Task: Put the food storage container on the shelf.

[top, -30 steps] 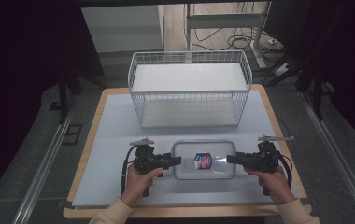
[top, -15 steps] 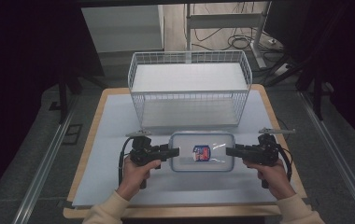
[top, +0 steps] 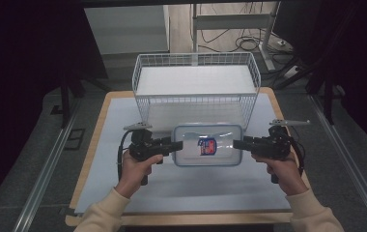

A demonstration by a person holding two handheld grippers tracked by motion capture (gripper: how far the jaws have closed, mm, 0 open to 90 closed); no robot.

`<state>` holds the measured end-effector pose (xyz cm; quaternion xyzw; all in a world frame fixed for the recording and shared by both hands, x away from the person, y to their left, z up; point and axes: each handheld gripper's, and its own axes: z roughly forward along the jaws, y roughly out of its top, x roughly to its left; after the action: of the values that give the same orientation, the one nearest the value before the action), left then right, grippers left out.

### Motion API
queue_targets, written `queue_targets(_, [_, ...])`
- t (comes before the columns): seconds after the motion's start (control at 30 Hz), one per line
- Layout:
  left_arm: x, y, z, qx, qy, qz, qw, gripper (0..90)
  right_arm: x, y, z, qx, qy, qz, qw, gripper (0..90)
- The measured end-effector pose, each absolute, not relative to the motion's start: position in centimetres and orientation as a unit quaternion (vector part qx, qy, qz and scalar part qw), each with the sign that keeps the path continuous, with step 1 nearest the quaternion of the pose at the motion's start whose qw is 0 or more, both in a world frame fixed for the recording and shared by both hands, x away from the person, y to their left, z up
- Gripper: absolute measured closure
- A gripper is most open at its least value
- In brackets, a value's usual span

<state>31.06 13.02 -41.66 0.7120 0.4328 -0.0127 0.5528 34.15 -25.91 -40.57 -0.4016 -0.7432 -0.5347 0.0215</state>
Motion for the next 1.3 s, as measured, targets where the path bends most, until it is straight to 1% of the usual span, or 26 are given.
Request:
queue_targets(0.77, [33.0,14.3,-36.2,0.705,0.418,0.018,0.574,49.1,36.6,-24.5,-34.6,-0.372,-0.748,-0.549,-0.011,51.8])
queue_targets(1.3, [34.7,14.9,-33.8,0.703,0.414,0.031,0.577,49.2,38.3,-23.9,-32.3,-0.363,-0.747,-0.557,-0.017,51.8])
